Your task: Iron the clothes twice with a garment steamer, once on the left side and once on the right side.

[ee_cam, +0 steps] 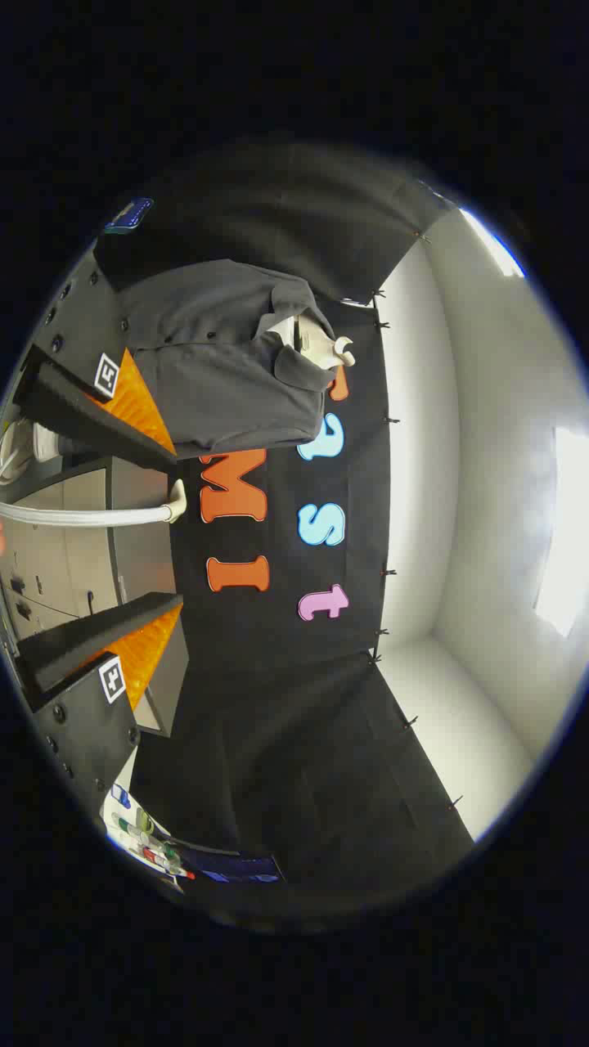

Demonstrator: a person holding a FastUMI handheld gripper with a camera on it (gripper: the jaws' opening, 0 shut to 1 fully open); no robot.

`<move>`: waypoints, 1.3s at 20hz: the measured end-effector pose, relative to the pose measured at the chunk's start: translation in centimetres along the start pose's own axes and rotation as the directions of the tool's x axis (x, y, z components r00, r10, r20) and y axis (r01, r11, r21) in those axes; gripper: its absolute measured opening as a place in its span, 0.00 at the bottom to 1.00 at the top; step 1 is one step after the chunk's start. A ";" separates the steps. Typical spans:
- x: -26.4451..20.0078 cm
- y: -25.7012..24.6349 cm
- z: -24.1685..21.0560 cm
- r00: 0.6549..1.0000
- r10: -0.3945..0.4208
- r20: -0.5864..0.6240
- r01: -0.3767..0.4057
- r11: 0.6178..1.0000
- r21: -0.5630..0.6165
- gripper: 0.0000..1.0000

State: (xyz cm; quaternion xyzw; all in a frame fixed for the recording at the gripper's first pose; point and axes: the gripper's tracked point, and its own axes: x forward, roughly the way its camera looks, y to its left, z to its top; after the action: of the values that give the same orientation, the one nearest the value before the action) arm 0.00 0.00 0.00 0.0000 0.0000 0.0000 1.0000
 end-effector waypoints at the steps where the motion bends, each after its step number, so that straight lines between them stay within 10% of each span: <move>1: 0.3 0.1 0.0 1.000 0.006 -0.001 -0.006 1.000 -0.001 0.99; 26: 4.5 1.1 0.7 0.993 0.119 0.006 -0.119 0.993 0.014 0.99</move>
State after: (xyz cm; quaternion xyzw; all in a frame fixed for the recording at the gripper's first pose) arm 4.52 1.08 0.70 0.0070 -0.0026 0.0595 0.9982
